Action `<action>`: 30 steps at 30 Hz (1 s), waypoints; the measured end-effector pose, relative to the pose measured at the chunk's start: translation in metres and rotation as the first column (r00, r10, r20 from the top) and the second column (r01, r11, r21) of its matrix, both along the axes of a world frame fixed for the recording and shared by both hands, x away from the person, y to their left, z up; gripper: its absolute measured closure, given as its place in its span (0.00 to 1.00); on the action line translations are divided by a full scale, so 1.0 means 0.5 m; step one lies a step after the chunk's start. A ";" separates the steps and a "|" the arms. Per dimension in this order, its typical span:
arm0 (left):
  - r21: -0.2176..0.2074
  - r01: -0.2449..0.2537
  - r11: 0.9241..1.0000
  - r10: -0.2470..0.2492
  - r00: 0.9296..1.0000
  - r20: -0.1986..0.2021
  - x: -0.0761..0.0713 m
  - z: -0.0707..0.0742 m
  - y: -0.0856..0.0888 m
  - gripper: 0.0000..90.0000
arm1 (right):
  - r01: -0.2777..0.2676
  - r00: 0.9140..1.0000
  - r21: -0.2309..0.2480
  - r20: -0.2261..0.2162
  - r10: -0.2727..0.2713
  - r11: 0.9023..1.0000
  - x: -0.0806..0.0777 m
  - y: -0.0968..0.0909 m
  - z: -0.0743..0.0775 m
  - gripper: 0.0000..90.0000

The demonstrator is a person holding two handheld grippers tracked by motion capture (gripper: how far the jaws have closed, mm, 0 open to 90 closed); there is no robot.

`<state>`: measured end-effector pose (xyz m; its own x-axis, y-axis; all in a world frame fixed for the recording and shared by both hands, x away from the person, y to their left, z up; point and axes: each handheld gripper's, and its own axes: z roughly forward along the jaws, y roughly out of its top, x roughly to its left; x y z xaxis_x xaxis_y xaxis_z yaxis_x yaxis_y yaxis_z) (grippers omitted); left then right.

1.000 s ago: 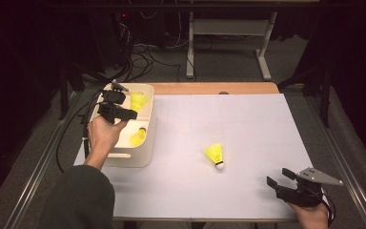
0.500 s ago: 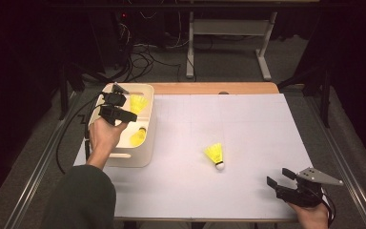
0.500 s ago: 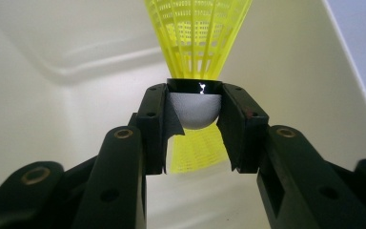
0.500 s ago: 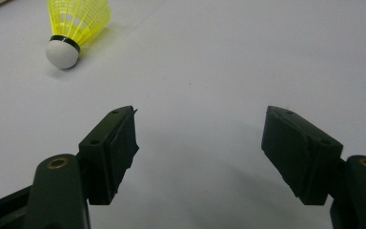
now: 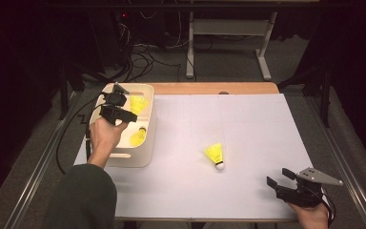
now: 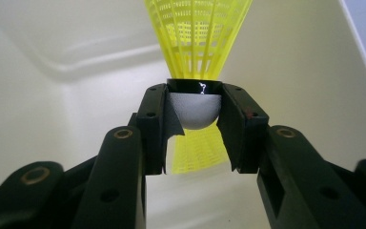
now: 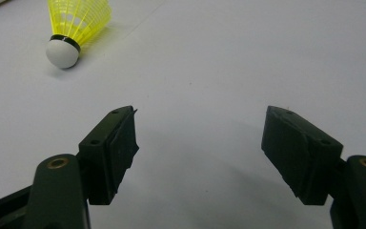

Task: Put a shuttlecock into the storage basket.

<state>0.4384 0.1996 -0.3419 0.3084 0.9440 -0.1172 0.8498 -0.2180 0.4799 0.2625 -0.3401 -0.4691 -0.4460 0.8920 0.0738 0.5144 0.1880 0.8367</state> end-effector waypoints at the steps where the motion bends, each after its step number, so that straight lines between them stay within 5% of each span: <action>1: 0.000 0.000 1.000 0.000 1.000 0.001 0.001 -0.001 0.000 0.71 | 0.000 1.000 0.000 0.001 0.000 1.000 0.000 0.000 0.000 0.31; 15: 0.003 0.010 1.000 -0.010 0.999 0.048 -0.012 0.008 -0.009 0.48 | 0.001 1.000 -0.001 0.002 -0.001 1.000 0.000 0.000 0.000 0.31; 30: -0.013 0.056 0.998 -0.055 0.994 0.096 -0.028 0.034 -0.037 0.47 | 0.002 1.000 0.000 0.000 -0.002 1.000 0.000 0.000 0.000 0.31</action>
